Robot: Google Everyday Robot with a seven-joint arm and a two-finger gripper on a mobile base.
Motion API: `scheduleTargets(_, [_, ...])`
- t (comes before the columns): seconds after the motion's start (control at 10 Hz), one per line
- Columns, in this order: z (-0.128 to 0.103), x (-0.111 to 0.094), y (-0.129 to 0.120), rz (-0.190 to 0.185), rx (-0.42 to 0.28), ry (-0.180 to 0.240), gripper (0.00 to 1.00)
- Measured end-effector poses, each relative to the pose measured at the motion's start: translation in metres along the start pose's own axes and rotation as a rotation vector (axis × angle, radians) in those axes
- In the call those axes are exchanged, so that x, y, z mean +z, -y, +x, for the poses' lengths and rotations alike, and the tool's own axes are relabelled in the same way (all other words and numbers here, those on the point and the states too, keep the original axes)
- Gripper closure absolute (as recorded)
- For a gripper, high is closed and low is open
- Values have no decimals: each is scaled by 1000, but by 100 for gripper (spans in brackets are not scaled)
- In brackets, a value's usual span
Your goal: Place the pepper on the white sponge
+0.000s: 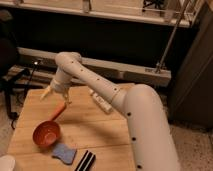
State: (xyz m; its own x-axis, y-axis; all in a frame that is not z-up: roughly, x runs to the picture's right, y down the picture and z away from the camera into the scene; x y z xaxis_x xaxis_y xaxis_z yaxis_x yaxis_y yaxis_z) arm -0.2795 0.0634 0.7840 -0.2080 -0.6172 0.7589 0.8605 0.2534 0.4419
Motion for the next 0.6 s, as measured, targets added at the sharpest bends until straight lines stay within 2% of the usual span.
scheduleTargets(0.1, [0,2,-8,-14,103,-26,20])
scheduleTargets(0.2, [-3,4,-16,-50,193,-46,20])
scheduleTargets(0.4, [-12,7,-35,-160,333,-75,20])
scheduleTargets(0.6, [-20,10,-41,-268,407,-77,20])
